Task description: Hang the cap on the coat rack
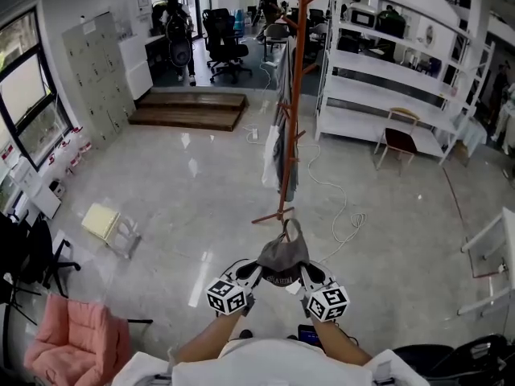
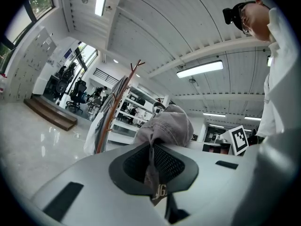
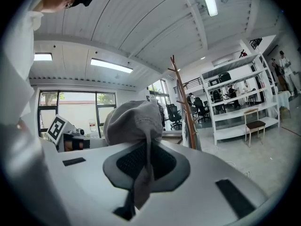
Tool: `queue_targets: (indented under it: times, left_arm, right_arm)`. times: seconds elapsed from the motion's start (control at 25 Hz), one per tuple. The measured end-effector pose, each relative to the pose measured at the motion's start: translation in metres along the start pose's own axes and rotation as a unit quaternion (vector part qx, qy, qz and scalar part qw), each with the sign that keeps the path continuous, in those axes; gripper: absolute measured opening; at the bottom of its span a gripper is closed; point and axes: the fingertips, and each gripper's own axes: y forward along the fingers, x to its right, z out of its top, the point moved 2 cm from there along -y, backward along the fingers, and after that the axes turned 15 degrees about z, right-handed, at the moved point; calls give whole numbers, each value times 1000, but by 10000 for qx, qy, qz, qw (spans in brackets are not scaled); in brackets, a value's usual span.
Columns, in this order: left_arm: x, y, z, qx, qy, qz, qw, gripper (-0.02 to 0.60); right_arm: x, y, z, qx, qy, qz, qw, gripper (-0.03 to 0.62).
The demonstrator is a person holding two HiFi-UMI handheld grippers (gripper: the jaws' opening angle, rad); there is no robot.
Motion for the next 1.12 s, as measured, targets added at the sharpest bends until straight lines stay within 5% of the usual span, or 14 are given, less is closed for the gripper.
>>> queue_targets:
  times: [1.12]
  left_arm:
    - [-76, -17, 21, -210, -26, -700, 9973, 29]
  right_arm:
    - [-43, 68, -10, -109, -6, -534, 9985, 28]
